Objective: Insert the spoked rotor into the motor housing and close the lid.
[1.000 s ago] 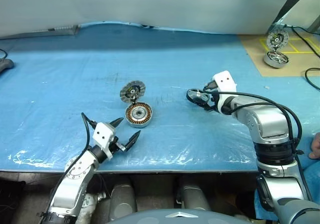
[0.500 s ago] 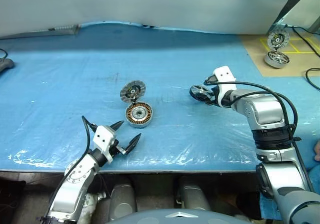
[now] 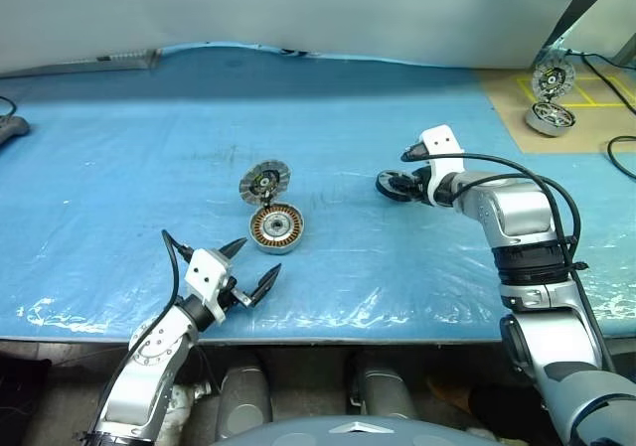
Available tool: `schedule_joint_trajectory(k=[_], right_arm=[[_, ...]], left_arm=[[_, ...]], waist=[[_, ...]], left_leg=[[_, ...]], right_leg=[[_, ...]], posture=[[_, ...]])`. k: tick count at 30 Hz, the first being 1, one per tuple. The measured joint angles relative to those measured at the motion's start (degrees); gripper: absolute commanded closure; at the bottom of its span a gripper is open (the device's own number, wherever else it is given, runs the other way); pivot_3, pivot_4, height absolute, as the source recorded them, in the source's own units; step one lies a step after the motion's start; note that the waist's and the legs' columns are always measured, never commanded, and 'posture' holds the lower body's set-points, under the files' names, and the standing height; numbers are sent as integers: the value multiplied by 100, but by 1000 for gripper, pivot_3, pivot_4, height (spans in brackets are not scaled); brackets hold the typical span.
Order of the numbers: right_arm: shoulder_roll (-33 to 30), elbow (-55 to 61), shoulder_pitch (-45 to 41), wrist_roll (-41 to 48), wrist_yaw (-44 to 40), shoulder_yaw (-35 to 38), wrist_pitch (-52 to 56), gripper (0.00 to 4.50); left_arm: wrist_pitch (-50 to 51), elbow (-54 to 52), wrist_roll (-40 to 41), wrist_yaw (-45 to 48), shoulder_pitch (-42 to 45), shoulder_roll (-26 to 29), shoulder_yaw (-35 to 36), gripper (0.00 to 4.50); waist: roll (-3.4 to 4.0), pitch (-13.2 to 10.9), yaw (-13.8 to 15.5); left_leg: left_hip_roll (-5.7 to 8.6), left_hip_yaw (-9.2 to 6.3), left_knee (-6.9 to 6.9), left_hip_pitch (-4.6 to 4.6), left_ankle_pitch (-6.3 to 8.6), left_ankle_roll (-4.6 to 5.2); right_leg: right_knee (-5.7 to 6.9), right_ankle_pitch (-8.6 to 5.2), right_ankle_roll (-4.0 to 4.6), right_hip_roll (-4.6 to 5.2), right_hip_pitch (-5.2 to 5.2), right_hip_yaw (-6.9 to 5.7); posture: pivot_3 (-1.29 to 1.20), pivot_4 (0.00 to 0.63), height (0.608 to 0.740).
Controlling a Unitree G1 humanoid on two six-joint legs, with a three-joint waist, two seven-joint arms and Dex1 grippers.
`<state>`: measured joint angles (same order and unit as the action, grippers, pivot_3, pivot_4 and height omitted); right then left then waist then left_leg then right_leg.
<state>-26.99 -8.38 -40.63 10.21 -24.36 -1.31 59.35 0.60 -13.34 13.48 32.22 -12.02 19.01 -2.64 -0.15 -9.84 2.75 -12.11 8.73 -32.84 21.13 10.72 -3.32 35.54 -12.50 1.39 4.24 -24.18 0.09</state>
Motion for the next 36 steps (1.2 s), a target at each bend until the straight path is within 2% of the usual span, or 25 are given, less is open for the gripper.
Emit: schedule_joint_trajectory(k=[6,17,30,33,36], right_arm=[[75,98,154,-16,47,-78,13,1596],[75,1029,604,1,217,-114,561,1596],[241,298,340,-27,336,-26,166,1596],[237,241,321,-94,335,-71,78,2152],[214,216,289,-143,345,-102,34,3088]], left_arm=[[3,-53,-1,-20,-17,0,-3,0],[7,-56,-1,-21,-24,-28,-16,0],[-1,-37,-63,-27,65,-116,-111,0],[-10,-35,-88,-40,63,-142,-121,0],[-15,-25,-107,-58,63,-164,-128,0]], waist=[[0,0,3],[0,0,5],[0,2,1],[-2,4,1],[-7,12,1]], left_leg=[[0,0,0,0,0,0],[0,0,0,-1,0,0],[0,0,-9,-7,0,0],[0,0,-12,-8,0,0],[0,-1,-11,-13,0,0]], right_leg=[[0,0,0,0,0,0],[0,0,0,0,0,1],[3,0,0,2,8,1],[3,0,0,3,11,1],[4,0,0,2,14,0]], posture=[[0,150,740],[0,150,740],[0,150,740],[0,150,740],[0,150,740]])
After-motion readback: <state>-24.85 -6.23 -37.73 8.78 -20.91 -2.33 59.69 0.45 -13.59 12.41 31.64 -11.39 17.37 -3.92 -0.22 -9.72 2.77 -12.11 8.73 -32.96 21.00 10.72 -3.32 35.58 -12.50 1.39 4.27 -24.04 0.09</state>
